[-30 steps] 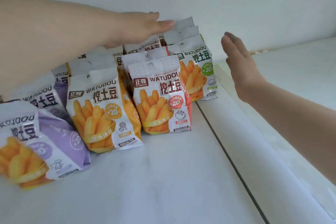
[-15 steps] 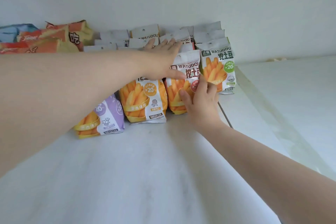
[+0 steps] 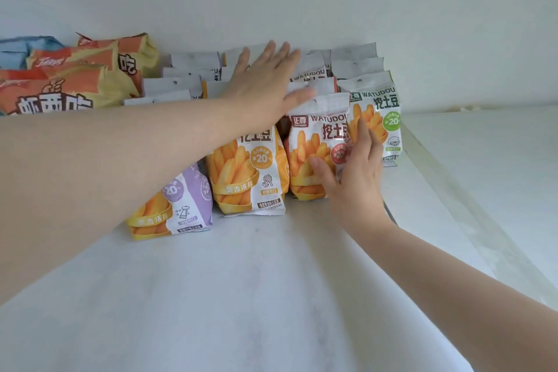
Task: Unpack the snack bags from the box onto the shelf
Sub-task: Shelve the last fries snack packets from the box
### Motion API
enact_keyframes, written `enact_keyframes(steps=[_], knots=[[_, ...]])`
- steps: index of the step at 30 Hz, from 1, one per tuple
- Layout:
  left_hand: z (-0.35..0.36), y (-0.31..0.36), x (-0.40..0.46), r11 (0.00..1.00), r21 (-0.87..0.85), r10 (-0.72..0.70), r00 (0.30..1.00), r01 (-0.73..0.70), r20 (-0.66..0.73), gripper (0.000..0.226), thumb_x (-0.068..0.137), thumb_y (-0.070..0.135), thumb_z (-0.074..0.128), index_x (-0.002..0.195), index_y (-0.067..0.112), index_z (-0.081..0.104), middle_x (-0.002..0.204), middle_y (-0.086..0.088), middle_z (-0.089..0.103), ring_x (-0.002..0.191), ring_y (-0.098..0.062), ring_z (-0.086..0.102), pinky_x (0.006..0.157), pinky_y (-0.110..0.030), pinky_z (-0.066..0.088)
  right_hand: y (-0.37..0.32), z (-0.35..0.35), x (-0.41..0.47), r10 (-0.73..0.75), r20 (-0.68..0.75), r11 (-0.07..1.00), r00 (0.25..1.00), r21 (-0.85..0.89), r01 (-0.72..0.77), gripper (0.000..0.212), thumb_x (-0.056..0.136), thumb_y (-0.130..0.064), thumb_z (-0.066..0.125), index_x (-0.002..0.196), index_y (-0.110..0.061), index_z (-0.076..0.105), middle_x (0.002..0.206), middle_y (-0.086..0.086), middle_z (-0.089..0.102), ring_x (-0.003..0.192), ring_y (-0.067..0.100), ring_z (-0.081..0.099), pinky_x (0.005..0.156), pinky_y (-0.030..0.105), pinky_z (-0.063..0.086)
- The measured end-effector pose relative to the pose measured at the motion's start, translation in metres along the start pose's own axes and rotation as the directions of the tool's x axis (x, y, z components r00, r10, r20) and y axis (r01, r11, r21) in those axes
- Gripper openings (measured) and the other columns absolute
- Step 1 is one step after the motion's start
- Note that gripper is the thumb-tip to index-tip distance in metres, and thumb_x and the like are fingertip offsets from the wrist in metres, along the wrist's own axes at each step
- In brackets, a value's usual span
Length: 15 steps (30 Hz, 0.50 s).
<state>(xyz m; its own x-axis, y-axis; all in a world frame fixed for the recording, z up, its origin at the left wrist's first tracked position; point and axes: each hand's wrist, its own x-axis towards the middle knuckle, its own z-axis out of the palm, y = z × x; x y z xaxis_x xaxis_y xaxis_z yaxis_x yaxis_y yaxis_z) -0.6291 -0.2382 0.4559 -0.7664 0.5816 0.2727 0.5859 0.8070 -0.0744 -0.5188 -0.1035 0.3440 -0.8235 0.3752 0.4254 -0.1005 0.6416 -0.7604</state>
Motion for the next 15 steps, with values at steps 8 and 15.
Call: enact_keyframes(steps=[8,15], knots=[[-0.015,-0.009,0.066,0.985,-0.105,-0.099,0.953,0.134,0.286,0.055,0.106,0.036,0.014,0.153,0.01,0.006,0.162,-0.009,0.0,0.149,-0.028,-0.003,0.12,-0.046,0.0,0.002,0.004,0.026,-0.101,0.045,0.977,0.994,-0.185,0.107,0.118,0.069,-0.082,0.043,0.157,-0.015,0.002,0.165,0.006,-0.003,0.151,0.018,-0.011,0.123,0.038,-0.003],[0.004,0.015,0.092,0.967,-0.198,-0.073,0.923,0.158,0.379,0.059,0.102,0.051,0.024,0.147,0.016,0.036,0.157,-0.007,0.028,0.143,-0.024,0.026,0.114,-0.031,0.018,0.011,0.01,0.03,-0.106,0.035,0.986,0.994,-0.123,0.11,0.116,0.068,-0.083,0.039,0.157,-0.019,0.002,0.165,0.003,-0.004,0.151,0.015,-0.013,0.124,0.042,0.001]])
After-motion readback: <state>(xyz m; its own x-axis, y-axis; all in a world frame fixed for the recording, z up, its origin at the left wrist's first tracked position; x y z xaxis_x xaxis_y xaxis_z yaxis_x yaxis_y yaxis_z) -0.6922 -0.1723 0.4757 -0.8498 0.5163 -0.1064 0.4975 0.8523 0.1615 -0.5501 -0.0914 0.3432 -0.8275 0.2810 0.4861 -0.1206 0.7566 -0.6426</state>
